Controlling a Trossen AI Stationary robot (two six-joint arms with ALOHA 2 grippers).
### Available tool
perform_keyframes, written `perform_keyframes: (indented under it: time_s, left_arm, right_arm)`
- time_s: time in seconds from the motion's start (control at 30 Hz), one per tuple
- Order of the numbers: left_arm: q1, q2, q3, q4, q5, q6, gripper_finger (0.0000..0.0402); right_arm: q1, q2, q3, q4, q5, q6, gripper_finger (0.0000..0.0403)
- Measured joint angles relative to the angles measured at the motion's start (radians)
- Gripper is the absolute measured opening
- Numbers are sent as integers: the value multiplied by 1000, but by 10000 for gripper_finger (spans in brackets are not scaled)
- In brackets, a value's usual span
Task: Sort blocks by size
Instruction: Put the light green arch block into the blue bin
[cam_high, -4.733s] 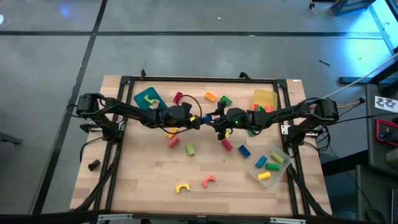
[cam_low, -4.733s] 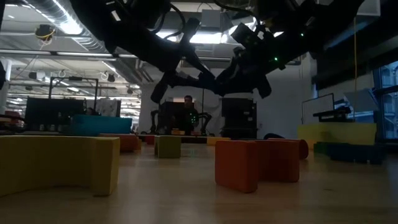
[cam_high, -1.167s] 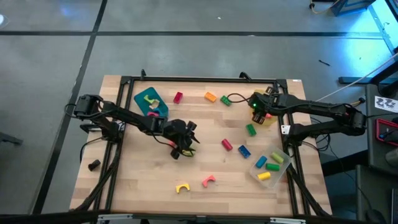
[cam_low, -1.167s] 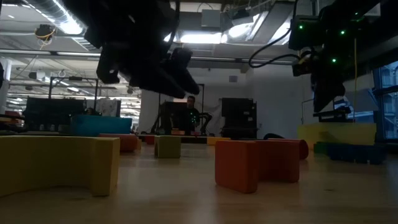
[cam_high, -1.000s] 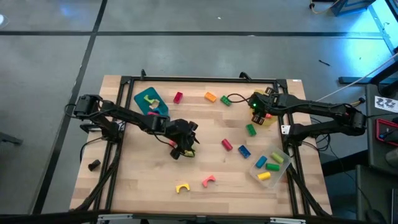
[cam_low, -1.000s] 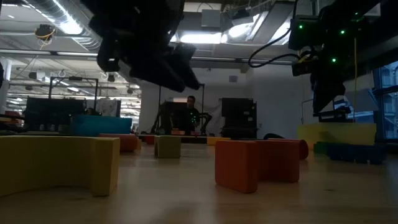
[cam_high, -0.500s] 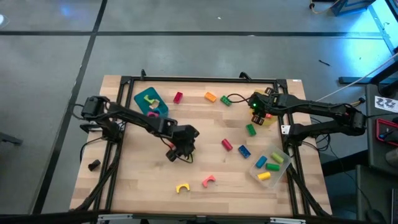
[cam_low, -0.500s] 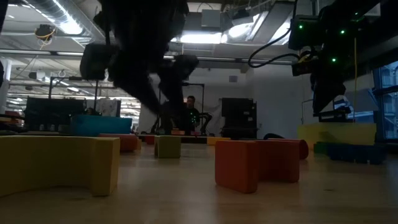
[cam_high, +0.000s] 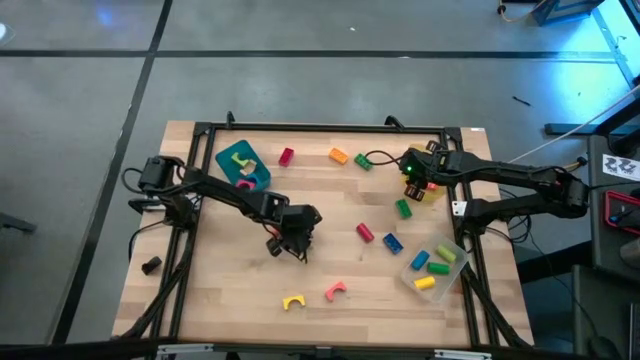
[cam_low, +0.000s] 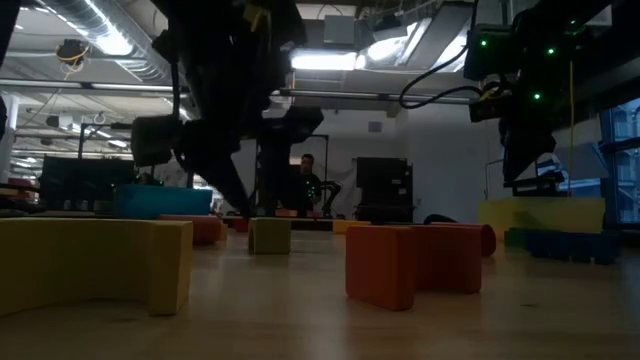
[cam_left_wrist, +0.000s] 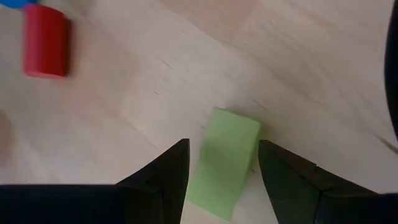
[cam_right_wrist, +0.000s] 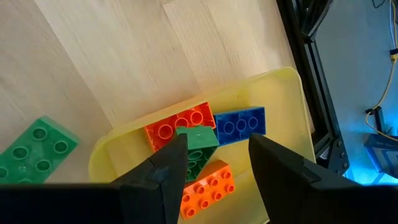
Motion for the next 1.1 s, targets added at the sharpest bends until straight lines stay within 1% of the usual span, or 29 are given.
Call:
perform_keyframes:
  time_s: [0.07, 0.33, 0.57, 0.67, 0.73, 0.9, 1.0, 1.1]
  left_arm:
    - [0, 2, -1, -19, 0, 15, 175]
    - [13, 11, 0, 15, -4, 34, 175]
    - [17, 86, 0, 24, -4, 65, 175]
    - [17, 99, 2, 29, -4, 57, 175]
    - [16, 100, 2, 29, -5, 4, 175]
    - [16, 102, 0, 41, -11, -219, 175]
    - [16, 102, 0, 43, -11, -287, 175]
    - [14, 100, -2, 49, -13, -396, 166]
  right_arm:
    - [0, 0, 0, 0, 0, 0, 172]
    - [0, 0, 0, 0, 0, 0, 172]
    - [0, 0, 0, 0, 0, 0, 172]
    - [0, 0, 0, -1, 0, 0, 172]
    - [0, 0, 0, 0, 0, 0, 172]
    - [0, 0, 0, 0, -1, 0, 172]
    - [0, 0, 0, 2, -14, 0, 172]
    - [0, 0, 0, 19, -19, 0, 172]
